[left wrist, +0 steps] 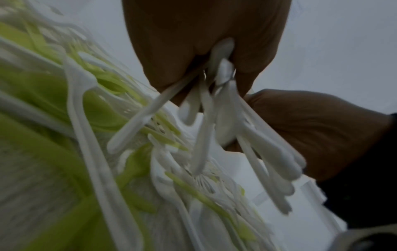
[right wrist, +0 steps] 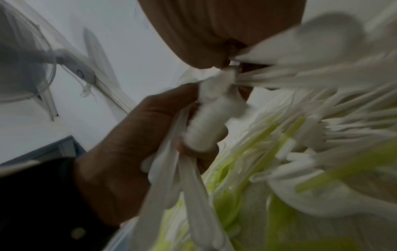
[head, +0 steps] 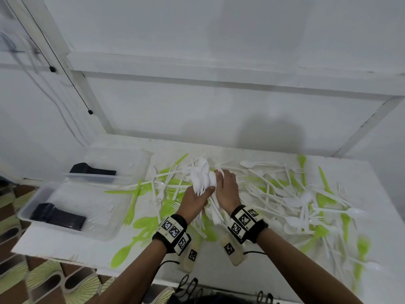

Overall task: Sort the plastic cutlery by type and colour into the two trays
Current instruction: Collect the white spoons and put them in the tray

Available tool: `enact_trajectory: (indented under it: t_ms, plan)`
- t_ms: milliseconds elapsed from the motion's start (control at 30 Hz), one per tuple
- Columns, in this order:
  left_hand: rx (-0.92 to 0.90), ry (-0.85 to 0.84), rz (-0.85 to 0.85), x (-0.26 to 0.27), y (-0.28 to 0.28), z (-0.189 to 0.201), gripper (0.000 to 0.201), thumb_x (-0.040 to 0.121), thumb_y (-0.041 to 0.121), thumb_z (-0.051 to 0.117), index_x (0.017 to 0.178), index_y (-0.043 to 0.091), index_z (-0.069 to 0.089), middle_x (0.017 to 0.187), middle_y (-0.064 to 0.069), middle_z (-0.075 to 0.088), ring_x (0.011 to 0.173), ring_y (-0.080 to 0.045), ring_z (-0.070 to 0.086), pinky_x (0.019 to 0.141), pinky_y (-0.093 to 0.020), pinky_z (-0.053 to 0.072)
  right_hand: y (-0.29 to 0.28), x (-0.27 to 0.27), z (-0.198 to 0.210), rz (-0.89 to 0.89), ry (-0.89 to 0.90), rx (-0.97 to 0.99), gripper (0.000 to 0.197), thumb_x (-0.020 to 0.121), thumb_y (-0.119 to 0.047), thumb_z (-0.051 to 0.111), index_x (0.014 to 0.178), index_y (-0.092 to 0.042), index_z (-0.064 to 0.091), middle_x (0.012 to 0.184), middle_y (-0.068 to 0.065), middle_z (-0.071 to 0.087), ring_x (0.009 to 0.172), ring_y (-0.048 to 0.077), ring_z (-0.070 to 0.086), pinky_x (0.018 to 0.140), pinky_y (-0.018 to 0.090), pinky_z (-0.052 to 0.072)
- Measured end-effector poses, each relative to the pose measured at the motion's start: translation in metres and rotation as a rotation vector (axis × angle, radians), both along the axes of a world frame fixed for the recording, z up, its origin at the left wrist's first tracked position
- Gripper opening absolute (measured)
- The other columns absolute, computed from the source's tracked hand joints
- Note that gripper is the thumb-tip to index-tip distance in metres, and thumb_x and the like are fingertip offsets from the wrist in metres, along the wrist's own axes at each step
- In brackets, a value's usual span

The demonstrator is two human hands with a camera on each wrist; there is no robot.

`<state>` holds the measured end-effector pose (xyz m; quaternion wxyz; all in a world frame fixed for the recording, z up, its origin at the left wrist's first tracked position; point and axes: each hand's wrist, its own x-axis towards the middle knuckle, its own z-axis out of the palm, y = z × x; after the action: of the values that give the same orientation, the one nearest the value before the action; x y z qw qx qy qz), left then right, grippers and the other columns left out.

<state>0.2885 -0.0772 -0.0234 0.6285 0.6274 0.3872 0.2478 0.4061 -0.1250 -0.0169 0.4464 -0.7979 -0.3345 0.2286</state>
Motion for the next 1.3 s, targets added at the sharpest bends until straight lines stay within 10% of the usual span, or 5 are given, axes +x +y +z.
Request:
enact_trajectory:
  t_ms: [600,733,867,1067,1300]
  plan:
    - [-0.148,-0.153,-0.035,-0.01,-0.005,0.009,0.017,0.091,0.014,0.075,0.106,0.004,0.072,0.078,-0.007,0.074,0.063,-0.019,0.067,0.051,-0.028,0.048,-0.001,-0.005,0.006,0.047,0.533,0.012,0.05,0.104,-0.058,0.038,0.136,-0.021,0.046,0.134,-0.003,0.057,0.12,0.01,0.056,0.103,0.032,0.048]
    - [-0.207,-0.123,-0.048,-0.012,-0.002,0.007,0.019,0.09,0.015,0.077,0.107,0.007,0.072,0.092,-0.012,0.078,0.079,-0.031,0.074,0.06,-0.038,0.058,0.002,0.015,-0.037,0.063,0.689,-0.004,0.094,0.075,-0.092,0.045,0.146,-0.031,0.049,0.15,-0.001,0.053,0.136,0.017,0.052,0.116,0.049,0.041]
    - [-0.278,-0.177,-0.085,-0.014,0.003,0.007,0.037,0.09,0.016,0.077,0.126,0.017,0.068,0.111,-0.015,0.076,0.1,-0.036,0.073,0.082,-0.056,0.06,-0.008,-0.001,0.008,0.087,0.709,-0.044,0.078,0.087,-0.079,0.035,0.141,-0.028,0.056,0.136,-0.001,0.065,0.126,0.018,0.061,0.11,0.047,0.047]
    - [-0.264,-0.183,-0.006,-0.01,-0.003,0.011,0.025,0.088,0.013,0.078,0.112,0.008,0.072,0.1,-0.014,0.078,0.089,-0.034,0.075,0.072,-0.046,0.061,-0.014,-0.003,0.015,0.158,0.688,-0.062,0.064,0.097,-0.073,0.036,0.146,-0.032,0.039,0.146,-0.016,0.049,0.129,0.009,0.053,0.112,0.041,0.042]
    - [-0.247,-0.123,-0.012,-0.01,-0.005,0.003,0.024,0.089,0.014,0.078,0.11,0.007,0.072,0.096,-0.014,0.078,0.084,-0.033,0.076,0.065,-0.042,0.058,-0.011,-0.001,-0.004,0.091,0.71,0.048,0.043,0.101,-0.05,0.052,0.131,-0.019,0.049,0.126,0.008,0.065,0.111,0.024,0.069,0.091,0.048,0.059]
